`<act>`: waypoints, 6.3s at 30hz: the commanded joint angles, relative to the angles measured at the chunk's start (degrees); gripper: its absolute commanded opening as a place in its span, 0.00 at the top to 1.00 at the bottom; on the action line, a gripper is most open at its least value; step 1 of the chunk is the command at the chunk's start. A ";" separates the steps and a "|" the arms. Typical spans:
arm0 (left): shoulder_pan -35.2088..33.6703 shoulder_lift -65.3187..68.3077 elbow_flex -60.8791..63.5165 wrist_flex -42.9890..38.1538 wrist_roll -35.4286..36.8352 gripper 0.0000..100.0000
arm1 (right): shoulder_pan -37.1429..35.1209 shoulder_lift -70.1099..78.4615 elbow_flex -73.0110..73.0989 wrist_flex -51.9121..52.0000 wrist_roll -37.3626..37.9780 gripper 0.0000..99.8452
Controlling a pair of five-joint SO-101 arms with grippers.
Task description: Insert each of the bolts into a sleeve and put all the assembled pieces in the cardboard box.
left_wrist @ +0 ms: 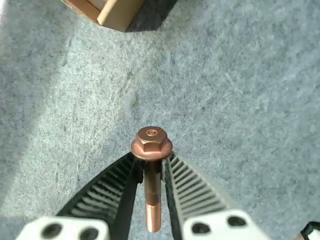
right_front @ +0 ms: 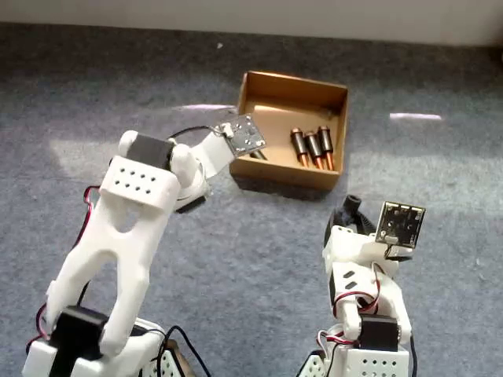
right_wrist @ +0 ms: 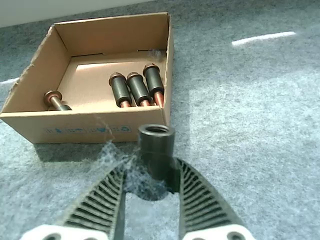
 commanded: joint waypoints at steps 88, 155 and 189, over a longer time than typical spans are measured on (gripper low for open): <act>20.35 -76.88 55.60 -62.77 54.68 0.99 | -37.14 -0.75 13.49 -30.02 12.48 0.99; 4.70 -77.05 70.02 -63.56 54.42 0.90 | -24.57 -0.84 13.49 -23.87 12.22 0.99; -2.95 -77.05 82.24 -55.65 54.42 0.98 | -9.19 -0.66 -8.31 4.44 13.54 0.99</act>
